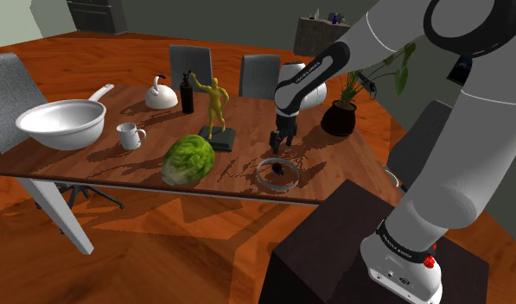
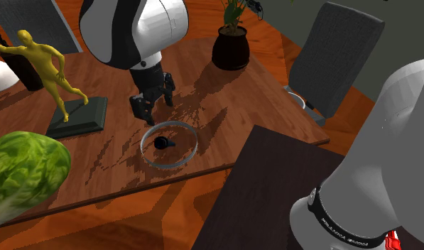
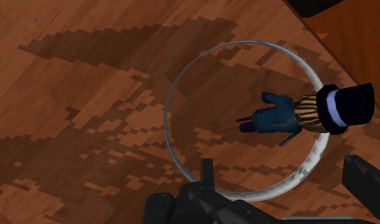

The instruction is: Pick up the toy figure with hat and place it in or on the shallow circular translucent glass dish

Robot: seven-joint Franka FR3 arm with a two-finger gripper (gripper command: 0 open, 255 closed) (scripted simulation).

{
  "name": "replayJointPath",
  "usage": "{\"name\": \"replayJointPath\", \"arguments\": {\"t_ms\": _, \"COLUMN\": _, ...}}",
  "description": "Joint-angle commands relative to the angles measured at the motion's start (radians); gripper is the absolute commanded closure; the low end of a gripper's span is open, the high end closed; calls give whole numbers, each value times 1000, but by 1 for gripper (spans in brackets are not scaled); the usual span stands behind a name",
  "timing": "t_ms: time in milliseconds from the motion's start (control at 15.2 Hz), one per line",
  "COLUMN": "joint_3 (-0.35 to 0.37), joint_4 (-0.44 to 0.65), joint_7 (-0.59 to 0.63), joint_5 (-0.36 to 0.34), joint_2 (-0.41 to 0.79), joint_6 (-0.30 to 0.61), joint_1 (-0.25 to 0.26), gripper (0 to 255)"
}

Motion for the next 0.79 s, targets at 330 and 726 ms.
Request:
{"name": "replayJointPath", "arguments": {"t_ms": 330, "joint_3": -3, "joint_4": 44, "joint_7": 10, "joint_5": -14, "joint_2": -83, "joint_6": -127, "joint_1": 1, "gripper": 0}}
{"name": "replayJointPath", "arguments": {"t_ms": 726, "joint_3": -3, "joint_4": 44, "joint_7": 10, "joint_5": -14, "joint_2": -83, "joint_6": -127, "joint_1": 1, "gripper": 0}}
